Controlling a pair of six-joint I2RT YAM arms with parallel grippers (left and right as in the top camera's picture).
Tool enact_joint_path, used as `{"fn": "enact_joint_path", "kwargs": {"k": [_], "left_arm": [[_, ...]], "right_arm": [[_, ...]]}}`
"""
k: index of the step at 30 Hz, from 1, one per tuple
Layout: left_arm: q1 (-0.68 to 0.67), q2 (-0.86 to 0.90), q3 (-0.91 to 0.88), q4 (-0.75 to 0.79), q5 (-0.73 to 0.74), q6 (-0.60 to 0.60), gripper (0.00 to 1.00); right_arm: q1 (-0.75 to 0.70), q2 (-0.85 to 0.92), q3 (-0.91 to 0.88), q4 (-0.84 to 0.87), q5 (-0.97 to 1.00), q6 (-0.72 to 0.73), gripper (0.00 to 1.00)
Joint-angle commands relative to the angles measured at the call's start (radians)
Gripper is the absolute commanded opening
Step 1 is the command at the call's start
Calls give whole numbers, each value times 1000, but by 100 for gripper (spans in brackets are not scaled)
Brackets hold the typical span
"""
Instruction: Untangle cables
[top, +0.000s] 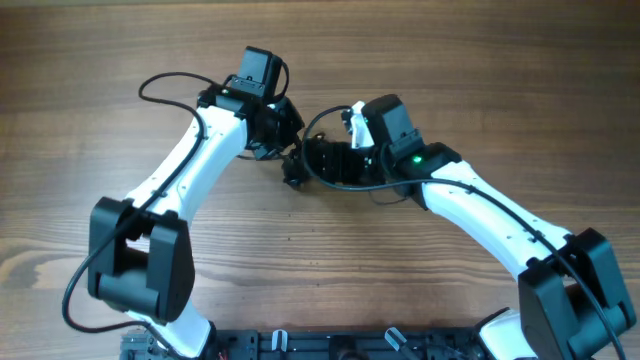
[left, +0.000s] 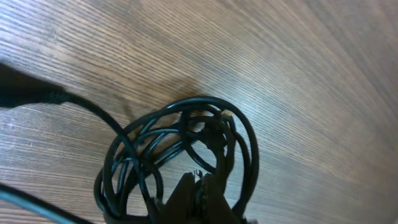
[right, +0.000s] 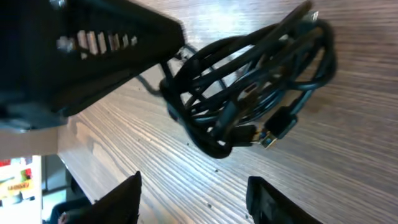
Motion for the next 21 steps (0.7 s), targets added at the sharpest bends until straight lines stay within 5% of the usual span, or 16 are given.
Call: {"fn": "enact_joint_path", "kwargs": {"k": [1, 21], "left_arm": [[2, 32, -14, 0, -36, -21, 4], [2, 32, -14, 3, 18, -20, 6]], "right_arm": [[25, 11, 16, 0, 79, -26, 55], [103, 13, -2, 56, 291, -130, 38]]}}
